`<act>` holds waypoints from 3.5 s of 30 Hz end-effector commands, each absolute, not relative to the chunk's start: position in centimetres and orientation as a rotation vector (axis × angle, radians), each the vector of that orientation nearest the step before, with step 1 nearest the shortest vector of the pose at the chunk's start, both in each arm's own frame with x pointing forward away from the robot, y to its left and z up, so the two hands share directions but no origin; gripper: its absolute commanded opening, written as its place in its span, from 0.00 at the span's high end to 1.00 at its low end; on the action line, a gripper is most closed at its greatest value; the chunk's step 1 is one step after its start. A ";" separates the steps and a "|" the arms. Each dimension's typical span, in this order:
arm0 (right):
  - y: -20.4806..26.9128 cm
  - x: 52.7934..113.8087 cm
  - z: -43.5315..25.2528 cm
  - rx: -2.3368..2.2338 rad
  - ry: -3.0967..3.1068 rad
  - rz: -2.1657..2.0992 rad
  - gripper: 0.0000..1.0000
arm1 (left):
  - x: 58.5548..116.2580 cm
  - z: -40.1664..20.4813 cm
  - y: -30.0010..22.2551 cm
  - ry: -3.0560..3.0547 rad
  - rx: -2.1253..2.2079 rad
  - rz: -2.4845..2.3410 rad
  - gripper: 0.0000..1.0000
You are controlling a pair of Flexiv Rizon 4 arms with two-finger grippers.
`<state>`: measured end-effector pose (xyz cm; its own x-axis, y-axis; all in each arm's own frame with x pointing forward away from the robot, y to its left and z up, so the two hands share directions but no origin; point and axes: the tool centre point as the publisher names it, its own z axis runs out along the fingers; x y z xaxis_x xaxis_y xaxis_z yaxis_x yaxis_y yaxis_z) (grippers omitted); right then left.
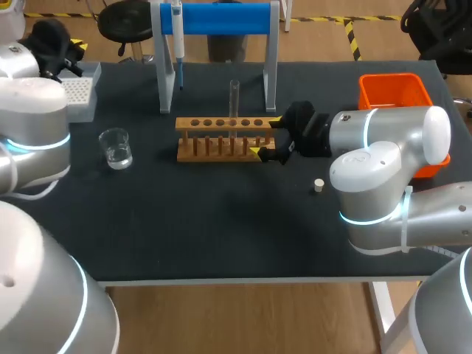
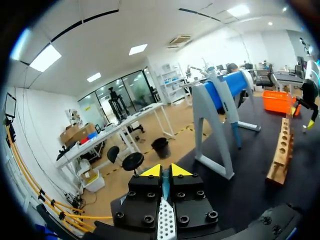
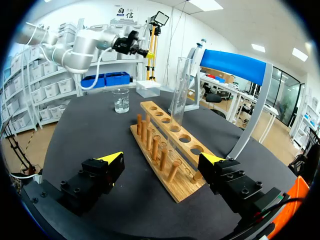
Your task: Invert the test tube, pick up the pipette, mount the tip to pipette, aspirate from beaker and dispense into the tube, eject the tip, return the pipette, and cap with the stopper.
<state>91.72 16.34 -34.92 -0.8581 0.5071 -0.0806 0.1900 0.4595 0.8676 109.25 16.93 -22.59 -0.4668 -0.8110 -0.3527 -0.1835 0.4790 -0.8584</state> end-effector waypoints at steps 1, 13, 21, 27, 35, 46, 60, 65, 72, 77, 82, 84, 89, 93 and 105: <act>16.3 91.7 -34.8 0.592 2.389 1.354 0.00 | 107.6 -21.2 17.7 2.064 -0.824 -0.999 1.00; 16.3 91.7 -34.8 0.592 2.389 1.354 0.00 | 107.6 -21.2 17.7 2.064 -0.824 -0.999 1.00; 16.3 91.7 -34.8 0.592 2.389 1.354 0.00 | 106.5 -21.0 17.1 2.098 -0.799 -1.001 1.00; 16.3 91.7 -34.8 0.592 2.389 1.354 0.00 | 102.5 -19.8 14.2 2.214 -0.737 -1.003 1.00; 16.3 91.7 -34.8 0.592 2.389 1.354 0.00 | 96.9 -17.4 9.1 2.332 -0.634 -1.057 1.00; 16.3 91.7 -34.8 0.592 2.389 1.354 0.00 | 90.0 -14.0 2.1 2.504 -0.454 -1.237 1.00; 16.3 91.7 -34.8 0.592 2.389 1.354 0.00 | 86.3 -10.3 -6.2 2.590 -0.202 -1.426 1.00; 16.3 91.7 -34.8 0.592 2.389 1.354 0.00 | 85.6 -10.0 -9.5 2.626 -0.108 -1.498 1.00; 16.3 91.7 -34.8 0.592 2.389 1.354 0.00 | 84.5 -9.4 -13.4 2.657 -0.003 -1.571 1.00; 16.3 91.7 -34.8 0.592 2.389 1.354 0.00 | 83.7 -9.4 -15.2 2.723 0.014 -1.567 1.00; 16.3 91.7 -34.8 0.592 2.389 1.354 0.00 | 83.5 -9.3 -15.4 2.735 -0.011 -1.556 1.00; 16.3 91.7 -34.8 0.592 2.389 1.354 0.00 | 83.5 -9.3 -15.4 2.735 -0.011 -1.556 1.00; 16.3 91.7 -34.8 0.592 2.389 1.354 0.00 | 83.5 -9.3 -15.4 2.735 -0.011 -1.556 1.00; 16.3 91.7 -34.8 0.592 2.389 1.354 0.00 | 83.5 -9.3 -15.4 2.735 -0.011 -1.556 1.00; 16.3 91.5 -34.5 0.582 2.386 1.359 0.00 | 83.5 -9.3 -15.4 2.735 -0.011 -1.556 1.00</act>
